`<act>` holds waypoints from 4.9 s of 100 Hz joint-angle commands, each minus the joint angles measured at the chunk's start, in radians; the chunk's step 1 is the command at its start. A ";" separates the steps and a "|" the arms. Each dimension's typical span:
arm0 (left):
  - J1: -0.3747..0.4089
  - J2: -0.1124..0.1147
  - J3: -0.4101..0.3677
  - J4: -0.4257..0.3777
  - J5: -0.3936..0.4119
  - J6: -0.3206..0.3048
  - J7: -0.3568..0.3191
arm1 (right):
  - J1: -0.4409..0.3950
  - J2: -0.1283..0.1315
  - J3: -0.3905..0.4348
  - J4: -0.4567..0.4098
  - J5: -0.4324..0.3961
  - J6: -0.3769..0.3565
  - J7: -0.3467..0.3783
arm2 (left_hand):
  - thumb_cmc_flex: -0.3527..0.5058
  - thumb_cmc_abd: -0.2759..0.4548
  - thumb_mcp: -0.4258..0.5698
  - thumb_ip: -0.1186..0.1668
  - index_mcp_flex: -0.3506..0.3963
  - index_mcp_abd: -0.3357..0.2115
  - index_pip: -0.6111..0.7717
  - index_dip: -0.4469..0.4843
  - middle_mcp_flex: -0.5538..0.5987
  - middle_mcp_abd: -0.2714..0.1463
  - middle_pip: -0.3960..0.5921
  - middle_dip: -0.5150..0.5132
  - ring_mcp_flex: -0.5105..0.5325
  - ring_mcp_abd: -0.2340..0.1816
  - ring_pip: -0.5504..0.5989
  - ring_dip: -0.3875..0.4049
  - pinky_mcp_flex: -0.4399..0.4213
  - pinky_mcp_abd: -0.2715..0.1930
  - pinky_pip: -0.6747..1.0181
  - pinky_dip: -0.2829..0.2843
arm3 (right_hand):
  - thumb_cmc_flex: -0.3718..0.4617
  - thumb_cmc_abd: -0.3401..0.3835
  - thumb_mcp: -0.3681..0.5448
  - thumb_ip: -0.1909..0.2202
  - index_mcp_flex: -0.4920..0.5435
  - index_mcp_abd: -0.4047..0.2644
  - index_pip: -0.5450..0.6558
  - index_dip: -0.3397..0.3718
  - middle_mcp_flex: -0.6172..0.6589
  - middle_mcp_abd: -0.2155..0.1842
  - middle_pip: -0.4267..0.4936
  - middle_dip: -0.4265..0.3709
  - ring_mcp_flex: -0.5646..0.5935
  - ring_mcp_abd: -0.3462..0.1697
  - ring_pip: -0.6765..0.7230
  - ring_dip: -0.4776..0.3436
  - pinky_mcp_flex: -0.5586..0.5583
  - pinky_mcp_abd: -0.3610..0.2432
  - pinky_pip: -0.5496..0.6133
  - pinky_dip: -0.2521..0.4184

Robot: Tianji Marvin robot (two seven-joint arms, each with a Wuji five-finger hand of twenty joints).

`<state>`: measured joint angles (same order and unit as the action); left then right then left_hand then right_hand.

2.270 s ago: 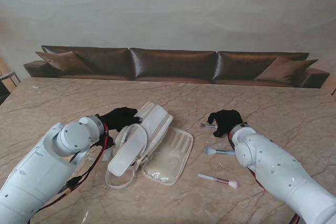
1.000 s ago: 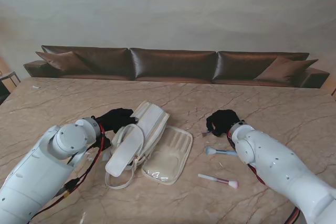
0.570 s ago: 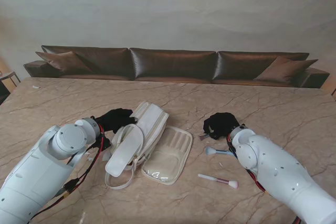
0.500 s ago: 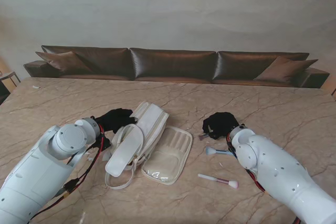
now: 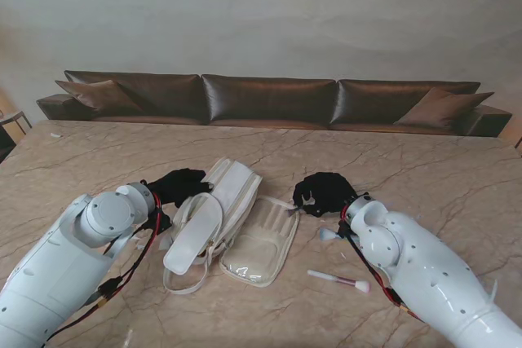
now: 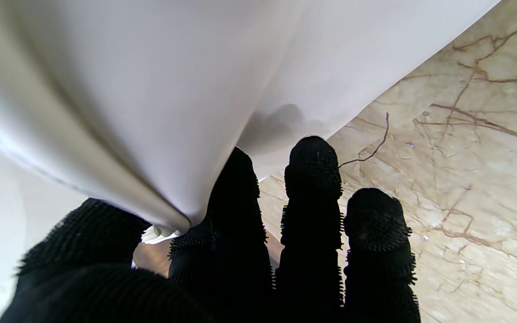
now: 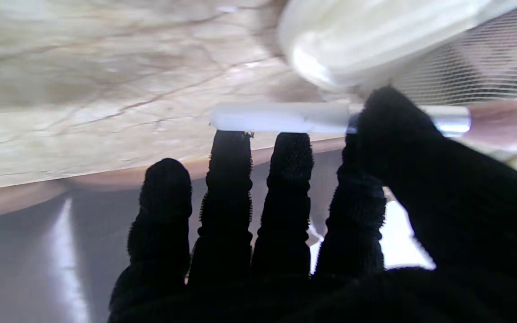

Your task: Pack the cosmetics bag

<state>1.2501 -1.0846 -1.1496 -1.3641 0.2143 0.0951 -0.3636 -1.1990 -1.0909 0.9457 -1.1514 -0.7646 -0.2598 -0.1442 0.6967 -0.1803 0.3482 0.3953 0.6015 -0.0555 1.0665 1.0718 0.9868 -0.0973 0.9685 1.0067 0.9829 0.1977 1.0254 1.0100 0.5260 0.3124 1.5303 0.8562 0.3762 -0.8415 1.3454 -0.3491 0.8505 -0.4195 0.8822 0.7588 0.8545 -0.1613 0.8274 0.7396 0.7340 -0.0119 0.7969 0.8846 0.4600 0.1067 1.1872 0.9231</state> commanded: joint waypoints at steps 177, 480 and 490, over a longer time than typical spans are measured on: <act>-0.016 0.013 -0.005 -0.013 -0.006 0.029 -0.072 | 0.270 -0.160 -0.425 0.405 0.260 -0.410 -0.047 | 0.112 0.111 0.114 0.043 0.008 -0.202 0.073 0.014 -0.011 -0.141 -0.002 0.010 -0.017 0.008 -0.002 0.004 -0.009 0.006 0.004 0.020 | 0.050 0.079 0.020 0.045 0.056 -0.022 0.057 -0.026 -0.184 0.018 -0.064 -0.083 -0.463 -0.032 -0.011 -0.060 -0.372 -0.109 -0.148 0.074; -0.018 0.009 0.002 0.015 -0.015 0.002 -0.060 | -0.412 0.069 0.417 -0.482 -0.310 0.168 0.390 | 0.099 0.113 0.126 0.055 0.008 -0.195 0.081 0.014 -0.009 -0.142 0.003 0.009 -0.016 0.009 -0.002 0.002 -0.011 0.008 0.002 0.019 | -0.209 -0.077 -0.141 0.135 -0.166 0.244 -0.323 -0.274 -0.085 0.068 -0.218 -0.286 -0.055 0.032 -0.290 -0.170 -0.112 0.038 -0.211 0.024; -0.022 0.007 0.006 0.019 -0.018 0.000 -0.056 | -0.393 0.071 0.429 -0.436 -0.288 0.133 0.384 | 0.099 0.112 0.126 0.055 0.007 -0.196 0.081 0.014 -0.010 -0.142 0.003 0.009 -0.016 0.009 -0.002 0.002 -0.011 0.008 0.002 0.019 | -0.195 -0.134 -0.103 0.127 -0.177 0.235 -0.332 -0.282 -0.091 0.060 -0.223 -0.287 -0.062 0.025 -0.299 -0.174 -0.121 0.044 -0.230 0.015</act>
<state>1.2301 -1.0706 -1.1458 -1.3438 0.2011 0.0990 -0.4211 -1.6078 -1.0274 1.3718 -1.6265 -1.0646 -0.1105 0.2451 0.6968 -0.1802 0.3482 0.3953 0.5930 -0.0569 1.0672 1.0708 0.9857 -0.1009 0.9664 1.0067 0.9825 0.1997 1.0250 1.0100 0.5208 0.3133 1.5294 0.8567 0.1816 -0.9256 1.2035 -0.2017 0.6678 -0.1642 0.5570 0.4677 0.7431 -0.0845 0.6281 0.4462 0.6669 0.0187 0.5130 0.7073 0.3505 0.1318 0.9687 0.9440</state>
